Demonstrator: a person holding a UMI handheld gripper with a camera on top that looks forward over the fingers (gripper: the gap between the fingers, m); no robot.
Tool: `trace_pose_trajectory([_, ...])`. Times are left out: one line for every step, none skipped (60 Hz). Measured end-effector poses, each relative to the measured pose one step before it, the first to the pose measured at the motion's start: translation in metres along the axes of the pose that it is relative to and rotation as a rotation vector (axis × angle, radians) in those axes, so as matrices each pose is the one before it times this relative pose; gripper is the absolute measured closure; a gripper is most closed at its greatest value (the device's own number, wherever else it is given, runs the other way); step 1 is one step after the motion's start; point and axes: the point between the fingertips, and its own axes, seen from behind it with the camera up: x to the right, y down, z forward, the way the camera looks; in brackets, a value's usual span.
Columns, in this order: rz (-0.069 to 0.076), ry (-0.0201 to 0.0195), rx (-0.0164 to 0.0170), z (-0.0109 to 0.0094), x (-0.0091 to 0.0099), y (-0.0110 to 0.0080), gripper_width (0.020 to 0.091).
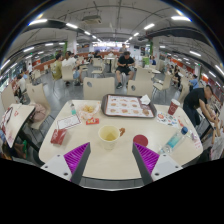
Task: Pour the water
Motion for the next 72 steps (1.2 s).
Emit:
trace_pose_trajectory([-0.001, 0.00231, -0.00155, 0.00012, 0.00157, 0.00086, 0.0252])
trace_pose_trajectory([-0.0014, 0.00138, -0.0007, -0.00086, 0.00421, 0.00167, 0.0253])
trace_pose_trajectory([-0.0003, 0.00154, 0.00044, 0.00016, 0.00369, 0.00105, 0.0254])
trace_pose_trajectory([0.0008, 0.00087, 0.00183, 0.00128, 0.00373, 0.00105, 0.025])
trace_pose_trajectory([-0.0001, -0.00151, 0.0034, 0.00016, 0.00436, 0.00093, 0.0252])
trace_pose_trajectory([0.0014, -0.00265, 0.00288, -0.00129, -0.00307, -0.00052, 0.0251])
trace_pose_trajectory([-0.0013, -0.00352, 0.00334, 0.00183, 0.01357, 0.00465, 0.0252])
trace_pose_trajectory([-0.0008, -0.00191, 0.00121, 0.0006, 0.00565, 0.00266, 0.0254])
trace_pose_trajectory([-0.0011, -0.00051, 0.00005, 0.00051, 0.00589, 0.00301, 0.0254])
trace_pose_trajectory([-0.0009, 0.00019, 0.00009, 0.00042, 0.00609, 0.00325, 0.0249])
trace_pose_trajectory([-0.0004, 0.00083, 0.00071, 0.00074, 0.00611, 0.00327, 0.0251])
trace_pose_trajectory([-0.0002, 0.00015, 0.00196, 0.00064, 0.00603, 0.00326, 0.0251])
trace_pose_trajectory([-0.001, -0.0002, 0.0023, 0.00051, 0.00612, 0.00356, 0.0251])
trace_pose_trajectory([-0.0019, 0.00006, 0.0015, 0.00072, 0.00625, 0.00385, 0.0251])
trace_pose_trajectory([-0.0026, 0.00134, -0.00049, 0.00094, 0.00675, 0.00432, 0.0251])
trace_pose_trajectory([-0.0029, 0.0028, -0.0023, 0.00076, 0.00704, 0.00482, 0.0252])
trace_pose_trajectory([-0.0025, 0.00276, -0.00269, 0.00104, 0.00699, 0.00524, 0.0251])
trace_pose_trajectory([-0.0015, 0.00215, -0.00183, 0.00084, 0.00707, 0.00504, 0.0252])
trace_pose_trajectory([-0.001, 0.00204, 0.0002, 0.00105, 0.00694, 0.00471, 0.0251])
trace_pose_trajectory([-0.0007, 0.00249, 0.00223, 0.00115, 0.00738, 0.00447, 0.0252])
trace_pose_trajectory([-0.0012, 0.003, 0.00081, 0.00128, 0.00771, 0.00484, 0.0256])
trace_pose_trajectory([-0.0017, 0.00423, -0.00288, 0.00122, 0.00812, 0.00589, 0.0253])
trace_pose_trajectory([-0.0017, 0.00454, -0.00531, 0.00141, 0.00796, 0.00637, 0.0252])
trace_pose_trajectory([-0.0007, 0.00448, -0.00482, 0.00148, 0.0079, 0.00616, 0.0254])
trace_pose_trajectory([0.0007, 0.00366, -0.00212, 0.00146, 0.00769, 0.00531, 0.0252])
trace_pose_trajectory([0.002, 0.00309, -0.00048, 0.00181, 0.00757, 0.00498, 0.0254])
trace_pose_trajectory([0.0028, 0.00357, -0.00013, 0.00231, 0.00782, 0.00454, 0.0253])
trace_pose_trajectory([0.0031, 0.00361, -0.00132, 0.00271, 0.00762, 0.00477, 0.0252])
trace_pose_trajectory([0.0031, 0.00272, -0.00261, 0.00207, 0.00768, 0.00484, 0.0252])
trace_pose_trajectory([0.0037, 0.00191, -0.00345, 0.00301, 0.00766, 0.00472, 0.0252])
trace_pose_trajectory([0.0048, 0.00181, -0.00222, 0.00328, 0.00743, 0.00404, 0.0253])
trace_pose_trajectory([0.0057, 0.00173, 0.0002, 0.00311, 0.00699, 0.00291, 0.0253])
trace_pose_trajectory([0.0055, 0.00181, 0.00219, 0.00361, 0.00701, 0.00248, 0.0251])
trace_pose_trajectory([0.0049, 0.00155, 0.00322, 0.00322, 0.00731, 0.0017, 0.0248])
trace_pose_trajectory([0.0046, 0.00134, 0.00408, 0.00396, 0.00632, 0.00139, 0.025])
trace_pose_trajectory([0.0044, 0.00132, 0.00493, 0.00385, 0.00644, 0.00047, 0.0249])
trace_pose_trajectory([0.0037, 0.00093, 0.00613, 0.00397, 0.00586, -0.00009, 0.0248])
trace_pose_trajectory([0.0028, 0.00037, 0.00861, 0.00349, 0.0057, -0.00076, 0.0251])
trace_pose_trajectory([0.0025, -0.00005, 0.00947, 0.00413, 0.00523, -0.00145, 0.0251])
trace_pose_trajectory([0.0021, 0.00021, 0.00947, 0.00449, 0.00518, -0.00195, 0.025])
trace_pose_trajectory([0.0023, 0.00089, 0.01016, 0.00399, 0.00522, -0.00232, 0.0251])
trace_pose_trajectory([0.0022, 0.00074, 0.01101, 0.00418, 0.00479, -0.00262, 0.025])
trace_pose_trajectory([0.0017, 0.00003, 0.01058, 0.00477, 0.00403, -0.00257, 0.0249])
trace_pose_trajectory([0.0019, -0.00057, 0.00997, 0.00506, 0.00384, -0.0024, 0.025])
trace_pose_trajectory([0.0026, -0.00074, 0.01006, 0.00535, 0.00375, -0.00287, 0.0249])
trace_pose_trajectory([0.0031, -0.00079, 0.01008, 0.00578, 0.00377, -0.00282, 0.0251])
trace_pose_trajectory([0.0035, -0.00023, 0.00949, 0.00566, 0.00337, -0.00279, 0.025])
trace_pose_trajectory([0.0037, -0.00001, 0.00795, 0.00564, 0.00288, -0.0022, 0.0252])
trace_pose_trajectory([0.0045, -0.00064, 0.00627, 0.00551, 0.00275, -0.00232, 0.0249])
trace_pose_trajectory([0.005, -0.00176, 0.00551, 0.00564, 0.00199, -0.00223, 0.0251])
trace_pose_trajectory([0.0054, -0.00261, 0.00646, 0.00569, 0.00132, -0.00258, 0.0253])
trace_pose_trajectory([0.0055, -0.00262, 0.00699, 0.00505, 0.00129, -0.00263, 0.0252])
trace_pose_trajectory([0.0062, -0.00092, 0.00719, 0.00558, 0.00133, -0.00254, 0.0251])
trace_pose_trajectory([0.0057, -0.00008, 0.00613, 0.00569, 0.0016, -0.00222, 0.0253])
trace_pose_trajectory([0.0048, -0.00046, 0.00501, 0.0055, 0.00129, -0.00161, 0.0251])
trace_pose_trajectory([0.0039, -0.00054, 0.00366, 0.005, 0.00099, -0.0011, 0.0253])
trace_pose_trajectory([0.0028, -0.00147, 0.00151, 0.00496, 0.00065, -0.00031, 0.0255])
trace_pose_trajectory([-0.0004, 0.00056, 0.00055, 0.0041, -0.00038, -0.00077, 0.0257])
trace_pose_trajectory([0.0014, -0.00209, 0.00355, 0.00364, 0.00029, -0.00054, 0.0267])
trace_pose_trajectory([0.0007, -0.002, 0.00459, 0.0037, 0.00015, -0.00043, 0.0282])
trace_pose_trajectory([-0.0004, -0.00358, 0.00293, 0.00353, -0.00041, -0.00024, 0.03])
trace_pose_trajectory([-0.0004, -0.00346, -0.00014, 0.00331, -0.00036, 0.00039, 0.033])
trace_pose_trajectory([-0.0003, -0.00323, -0.00123, 0.0027, -0.00062, 0.00066, 0.0364])
trace_pose_trajectory([0.0007, -0.00463, 0.00044, 0.00444, 0.00182, 0.00004, 0.0398])
trace_pose_trajectory([-0.0007, -0.00198, 0.00224, 0.0022, -0.00065, 0.0006, 0.0426])
trace_pose_trajectory([-0.0007, -0.0008, 0.00367, 0.00205, -0.00033, 0.00019, 0.0448])
trace_pose_trajectory([-0.0005, -0.00079, 0.00272, 0.00182, -0.00064, 0.00019, 0.0467])
trace_pose_trajectory([-0.0002, -0.00248, 0.00166, 0.00146, -0.00112, 0.00032, 0.0493])
trace_pose_trajectory([-0.0001, -0.00276, 0.00141, 0.00091, -0.00104, 0.00011, 0.0523])
trace_pose_trajectory([0.0005, -0.00068, 0.00576, 0.00034, -0.00021, -0.0012, 0.0525])
trace_pose_trajectory([-0.0005, 0.00058, 0.00707, 0.00049, 0.00018, -0.0014, 0.0531])
trace_pose_trajectory([0.0, 0.00204, 0.00183, 0.00006, 0.00047, -0.00007, 0.0544])
